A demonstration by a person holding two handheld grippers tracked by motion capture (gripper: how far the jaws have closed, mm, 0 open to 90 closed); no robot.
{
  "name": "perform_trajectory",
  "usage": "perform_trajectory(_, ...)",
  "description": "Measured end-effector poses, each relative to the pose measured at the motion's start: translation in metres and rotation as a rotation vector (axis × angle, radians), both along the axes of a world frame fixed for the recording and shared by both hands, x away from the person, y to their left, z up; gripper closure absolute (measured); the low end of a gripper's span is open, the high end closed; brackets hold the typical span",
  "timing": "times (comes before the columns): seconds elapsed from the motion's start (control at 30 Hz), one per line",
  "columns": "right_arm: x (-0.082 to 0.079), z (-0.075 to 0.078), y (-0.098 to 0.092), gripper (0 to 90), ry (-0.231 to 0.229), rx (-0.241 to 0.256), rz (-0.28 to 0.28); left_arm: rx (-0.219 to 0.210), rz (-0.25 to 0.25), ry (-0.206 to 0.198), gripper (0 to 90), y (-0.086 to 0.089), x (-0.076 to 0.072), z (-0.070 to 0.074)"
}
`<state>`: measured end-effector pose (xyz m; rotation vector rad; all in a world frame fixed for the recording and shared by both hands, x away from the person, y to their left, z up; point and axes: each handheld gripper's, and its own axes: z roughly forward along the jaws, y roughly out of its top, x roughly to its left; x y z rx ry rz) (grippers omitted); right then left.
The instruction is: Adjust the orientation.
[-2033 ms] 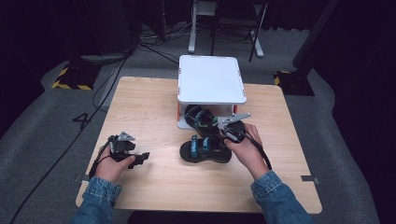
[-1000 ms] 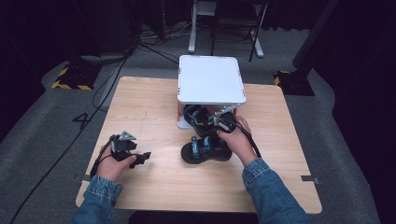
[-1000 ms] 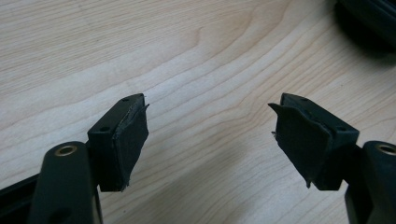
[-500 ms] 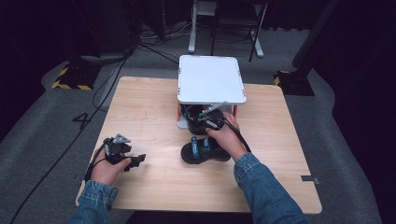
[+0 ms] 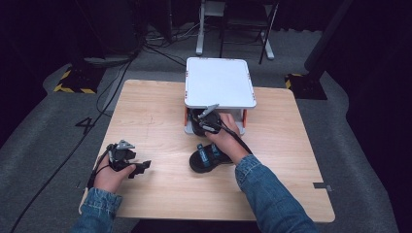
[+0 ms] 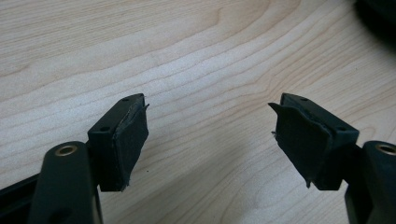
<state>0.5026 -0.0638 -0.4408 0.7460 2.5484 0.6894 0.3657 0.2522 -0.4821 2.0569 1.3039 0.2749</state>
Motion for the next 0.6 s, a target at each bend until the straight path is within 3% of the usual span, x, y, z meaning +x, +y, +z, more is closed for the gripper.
perform_trajectory(0.1,-0.006,0.001,-0.004,65.2,0.005,0.022,0.029,-0.004,-0.003,-0.008,25.9,0.0,0.001,0.002)
perform_trajectory(0.2,-0.017,0.01,-0.006,72.6,0.074,0.095,0.05,0.0,-0.002,-0.004,25.9,0.0,0.002,0.001)
perform_trajectory(0.33,-0.023,0.006,0.008,79.9,0.138,0.022,0.11,-0.008,-0.011,-0.004,25.9,-0.003,0.002,0.002)
perform_trajectory(0.43,-0.017,0.001,0.017,81.7,0.115,-0.02,0.101,-0.008,-0.009,-0.006,25.9,-0.003,0.002,0.003)
perform_trajectory(0.53,-0.009,-0.008,0.025,84.0,0.085,-0.098,0.099,-0.006,-0.006,-0.01,25.9,-0.001,0.002,0.002)
perform_trajectory(0.6,-0.005,-0.009,0.028,87.3,0.096,-0.104,0.082,-0.007,-0.004,-0.01,25.9,0.0,0.002,0.002)
